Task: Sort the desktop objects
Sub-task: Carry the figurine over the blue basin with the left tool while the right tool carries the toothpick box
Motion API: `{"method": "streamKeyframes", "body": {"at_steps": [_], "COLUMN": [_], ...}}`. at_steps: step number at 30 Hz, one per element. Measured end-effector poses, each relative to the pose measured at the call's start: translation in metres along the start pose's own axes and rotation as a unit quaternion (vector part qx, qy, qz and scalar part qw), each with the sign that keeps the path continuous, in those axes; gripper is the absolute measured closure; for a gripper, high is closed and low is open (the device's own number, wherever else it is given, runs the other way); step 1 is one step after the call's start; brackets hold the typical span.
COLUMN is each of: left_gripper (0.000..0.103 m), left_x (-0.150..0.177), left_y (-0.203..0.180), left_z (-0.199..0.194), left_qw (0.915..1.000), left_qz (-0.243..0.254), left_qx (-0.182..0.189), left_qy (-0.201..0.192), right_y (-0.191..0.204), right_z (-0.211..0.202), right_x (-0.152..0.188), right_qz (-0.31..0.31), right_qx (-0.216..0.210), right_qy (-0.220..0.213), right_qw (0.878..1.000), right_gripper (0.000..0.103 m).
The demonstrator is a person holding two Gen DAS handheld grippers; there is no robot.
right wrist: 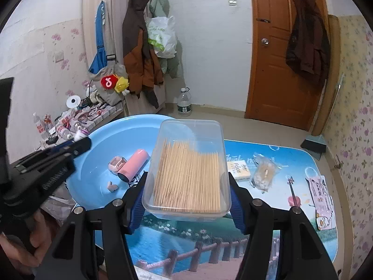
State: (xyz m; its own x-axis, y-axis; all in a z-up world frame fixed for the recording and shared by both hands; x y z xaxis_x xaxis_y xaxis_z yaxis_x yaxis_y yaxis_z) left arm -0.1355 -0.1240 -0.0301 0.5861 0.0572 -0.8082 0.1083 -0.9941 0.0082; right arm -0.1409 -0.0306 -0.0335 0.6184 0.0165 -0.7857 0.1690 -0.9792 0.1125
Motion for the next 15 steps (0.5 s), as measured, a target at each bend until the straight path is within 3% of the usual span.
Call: {"method": "streamKeyframes", "body": {"at_steps": [15], "left_gripper": [0.085], "left_x": [0.018], "left_y": [0.008], "left_z": [0.057], "left_qw": [0.9989], "left_qz": [0.01], "left_qx": [0.014], "left_qy": [0.045], "right_y": [0.01], "right_z": [0.04], "right_x": [-0.004], "right_qz": [-0.018], "right_qx": [0.003], "right_qy": [0.019], "right_qw": [1.0], "right_gripper": [0.04]}}
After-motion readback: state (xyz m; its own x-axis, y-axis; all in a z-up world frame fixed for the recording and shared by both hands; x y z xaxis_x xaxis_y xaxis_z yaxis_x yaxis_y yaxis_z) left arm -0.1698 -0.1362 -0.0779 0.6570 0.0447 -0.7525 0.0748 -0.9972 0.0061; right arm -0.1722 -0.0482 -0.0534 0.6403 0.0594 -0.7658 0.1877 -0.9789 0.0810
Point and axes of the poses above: each gripper's, at about its wrist camera, not at the fingertips, and z roughly the way its jaws point, y to its left, x to its underside, the point moved 8 cm from there along z, roughly the way its jaws point, and after that the axes turned 6 degrees about z, right-handed, at the moved point
